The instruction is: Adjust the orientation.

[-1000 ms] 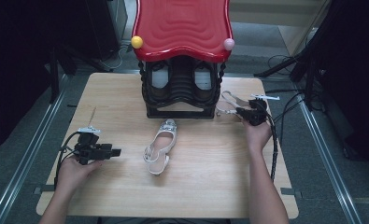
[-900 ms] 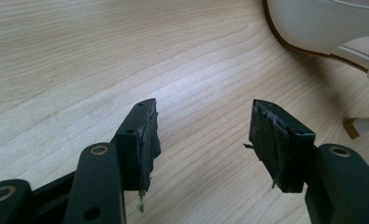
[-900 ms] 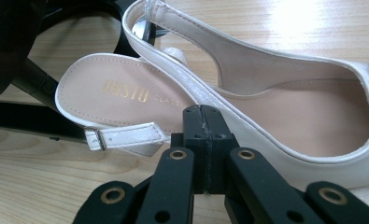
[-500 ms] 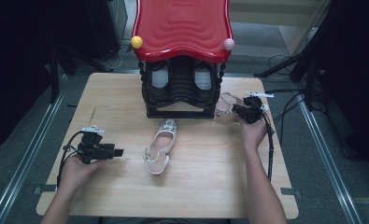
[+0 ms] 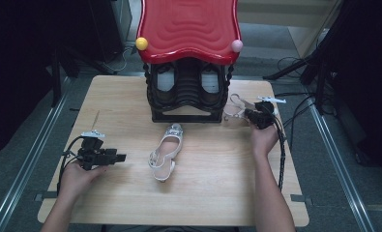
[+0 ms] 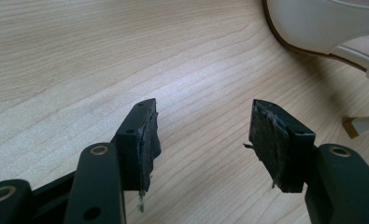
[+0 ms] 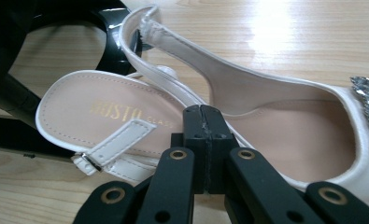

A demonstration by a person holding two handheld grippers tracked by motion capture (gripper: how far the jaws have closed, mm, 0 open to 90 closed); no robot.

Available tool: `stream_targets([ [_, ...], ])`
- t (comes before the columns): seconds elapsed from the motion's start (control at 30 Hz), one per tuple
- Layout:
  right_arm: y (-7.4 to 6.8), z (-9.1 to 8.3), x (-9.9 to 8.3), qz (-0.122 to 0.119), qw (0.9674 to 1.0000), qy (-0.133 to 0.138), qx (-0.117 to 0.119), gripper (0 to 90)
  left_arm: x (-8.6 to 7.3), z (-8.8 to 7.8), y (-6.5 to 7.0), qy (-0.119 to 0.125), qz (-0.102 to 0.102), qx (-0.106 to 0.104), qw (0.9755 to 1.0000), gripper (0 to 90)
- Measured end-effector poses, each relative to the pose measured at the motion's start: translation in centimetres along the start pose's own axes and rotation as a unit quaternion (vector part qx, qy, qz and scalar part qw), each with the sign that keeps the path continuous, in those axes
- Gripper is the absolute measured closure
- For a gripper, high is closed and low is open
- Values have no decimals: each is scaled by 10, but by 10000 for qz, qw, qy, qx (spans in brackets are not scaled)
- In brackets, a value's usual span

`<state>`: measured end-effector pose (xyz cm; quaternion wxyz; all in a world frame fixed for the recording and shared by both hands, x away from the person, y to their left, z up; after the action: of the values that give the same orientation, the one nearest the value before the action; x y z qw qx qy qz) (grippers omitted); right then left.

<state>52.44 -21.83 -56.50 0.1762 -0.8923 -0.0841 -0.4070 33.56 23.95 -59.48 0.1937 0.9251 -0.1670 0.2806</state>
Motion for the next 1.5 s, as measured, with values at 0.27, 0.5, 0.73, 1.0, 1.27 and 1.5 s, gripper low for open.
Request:
stream_targets([
  [0.27,8,-10,-7,159,9998,-84,-3,900,4,2,1,9,28,-29,10000,422],
  [0.5,17,-23,-10,188,9998,-6,-26,900,12,6,4,32,42,-108,9999,422],
  [0.73,29,-34,-14,324,9995,7,-60,900,20,12,5,35,7,-237,9997,423],
  [1.0,-15,-54,-2,-154,9992,100,348,900,25,15,8,23,73,-254,9996,423],
  [1.27,-65,-38,-4,-416,9960,-84,792,900,24,12,7,45,65,-242,9997,424],
  [1.5,-78,-24,-5,-445,9946,-176,921,900,17,8,3,61,-4,-193,9998,423],
])
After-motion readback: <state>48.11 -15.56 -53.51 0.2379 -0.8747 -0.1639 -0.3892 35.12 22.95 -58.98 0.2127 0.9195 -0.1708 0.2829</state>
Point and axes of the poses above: each handheld gripper's, and its own axes: z roughly forward along the jaws, x roughly out of its top, y roughly to its right, the point moved 10 cm from there along z, roughly forward along the jaws, and after that the axes turned 5 degrees about x, right-handed, at the moved point
